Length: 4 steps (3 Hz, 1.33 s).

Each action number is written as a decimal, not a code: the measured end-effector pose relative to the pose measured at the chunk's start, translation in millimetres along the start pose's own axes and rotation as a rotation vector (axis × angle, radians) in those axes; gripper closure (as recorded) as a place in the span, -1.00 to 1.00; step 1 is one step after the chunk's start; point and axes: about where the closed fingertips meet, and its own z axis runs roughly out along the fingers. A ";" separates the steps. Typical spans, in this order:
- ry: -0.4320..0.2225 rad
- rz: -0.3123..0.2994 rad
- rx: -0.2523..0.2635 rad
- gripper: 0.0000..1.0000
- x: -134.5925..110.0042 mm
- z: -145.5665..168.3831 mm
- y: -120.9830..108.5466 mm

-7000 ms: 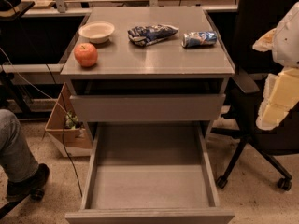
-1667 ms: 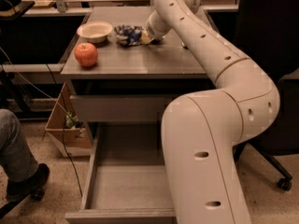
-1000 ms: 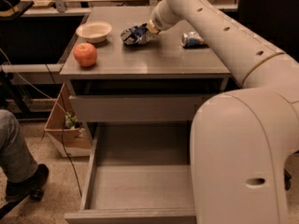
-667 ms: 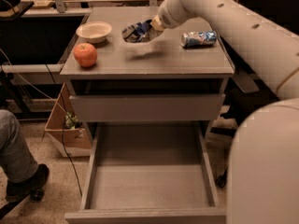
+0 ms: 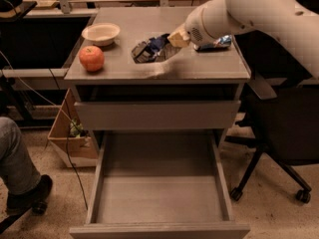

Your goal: Place blue chip bag into middle drawer

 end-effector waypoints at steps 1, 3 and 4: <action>-0.065 0.043 -0.115 1.00 6.6 -32.0 32.1; -0.085 0.061 -0.131 1.00 3.9 -37.8 35.9; -0.086 0.059 -0.172 1.00 15.6 -31.8 52.3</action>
Offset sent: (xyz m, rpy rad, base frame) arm -0.0412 -0.0009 0.0032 0.0884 0.0449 0.0758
